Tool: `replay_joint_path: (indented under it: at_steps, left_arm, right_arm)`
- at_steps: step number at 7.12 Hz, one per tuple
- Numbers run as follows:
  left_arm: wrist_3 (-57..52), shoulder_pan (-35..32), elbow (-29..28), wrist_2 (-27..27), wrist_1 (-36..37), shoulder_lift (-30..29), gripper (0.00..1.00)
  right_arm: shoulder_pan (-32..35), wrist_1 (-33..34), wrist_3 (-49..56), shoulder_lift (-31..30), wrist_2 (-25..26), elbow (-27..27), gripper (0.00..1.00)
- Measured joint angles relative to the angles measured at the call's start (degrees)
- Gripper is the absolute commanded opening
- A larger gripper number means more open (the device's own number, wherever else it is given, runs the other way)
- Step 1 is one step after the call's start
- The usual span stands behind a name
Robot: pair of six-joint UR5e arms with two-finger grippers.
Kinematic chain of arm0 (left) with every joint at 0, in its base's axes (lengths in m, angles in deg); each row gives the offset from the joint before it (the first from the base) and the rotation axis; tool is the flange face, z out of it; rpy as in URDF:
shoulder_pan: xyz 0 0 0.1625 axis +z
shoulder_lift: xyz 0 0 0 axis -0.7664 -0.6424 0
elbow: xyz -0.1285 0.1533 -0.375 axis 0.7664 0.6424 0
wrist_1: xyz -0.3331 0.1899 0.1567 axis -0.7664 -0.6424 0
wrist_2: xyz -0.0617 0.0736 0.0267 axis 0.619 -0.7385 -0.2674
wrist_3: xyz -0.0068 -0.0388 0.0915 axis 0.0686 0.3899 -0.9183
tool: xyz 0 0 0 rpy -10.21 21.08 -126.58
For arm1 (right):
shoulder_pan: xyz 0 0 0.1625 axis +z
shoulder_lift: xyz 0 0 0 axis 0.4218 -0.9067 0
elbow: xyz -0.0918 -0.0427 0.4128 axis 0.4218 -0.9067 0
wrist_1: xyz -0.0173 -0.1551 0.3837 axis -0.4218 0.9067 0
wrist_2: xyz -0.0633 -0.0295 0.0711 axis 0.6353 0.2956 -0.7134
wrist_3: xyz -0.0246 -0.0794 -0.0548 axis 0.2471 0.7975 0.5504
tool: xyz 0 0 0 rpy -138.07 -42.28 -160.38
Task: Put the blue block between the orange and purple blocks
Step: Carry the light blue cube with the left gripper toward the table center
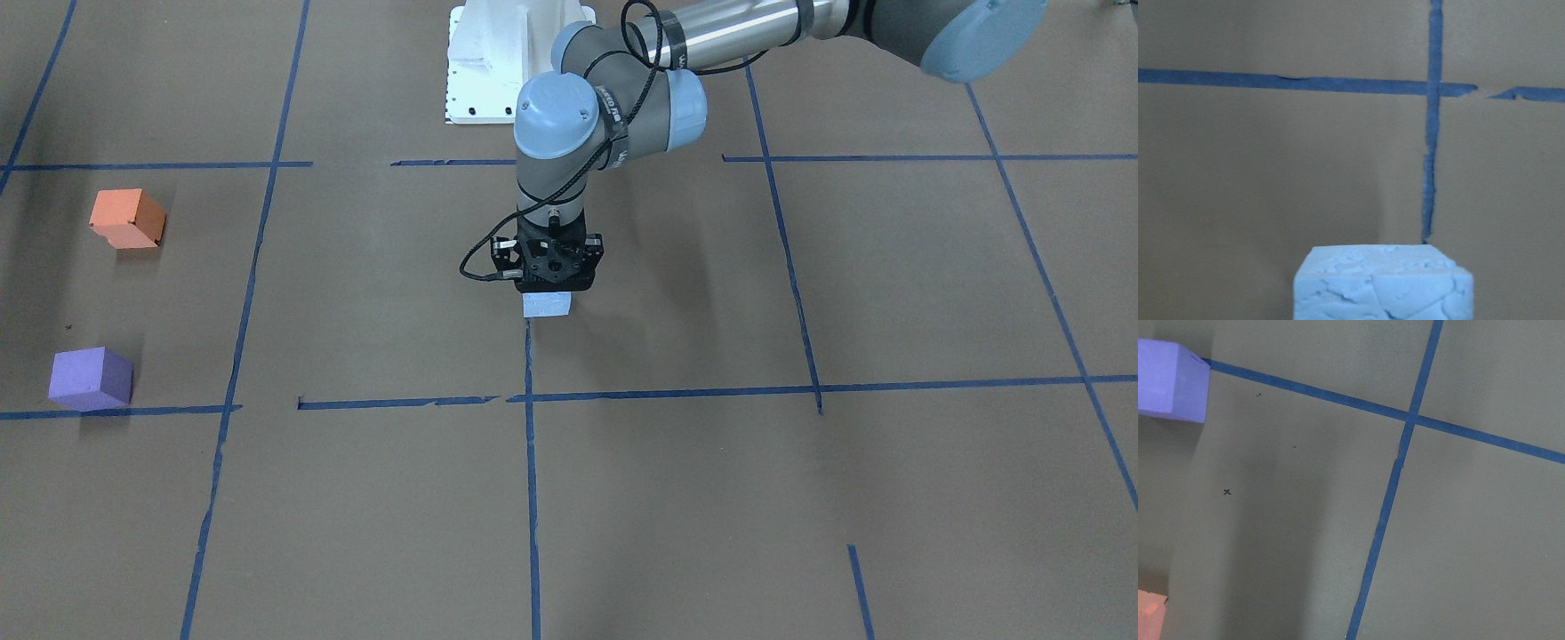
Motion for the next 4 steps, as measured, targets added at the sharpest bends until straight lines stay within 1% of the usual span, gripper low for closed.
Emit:
replay_joint_path:
  at_steps: [1,4]
  left_arm:
    - [0.07,0.41,-1.33,-0.15,-0.87,-0.41,1.0]
    - [0.28,0.59,-1.55,-1.24,-0.83,-0.69,1.0]
  right_arm:
    - [0.0,0.0,0.0,-0.06,-0.02,-0.04,1.0]
    - [0.02,0.0,-0.02,-0.23,0.02,-0.14,1.0]
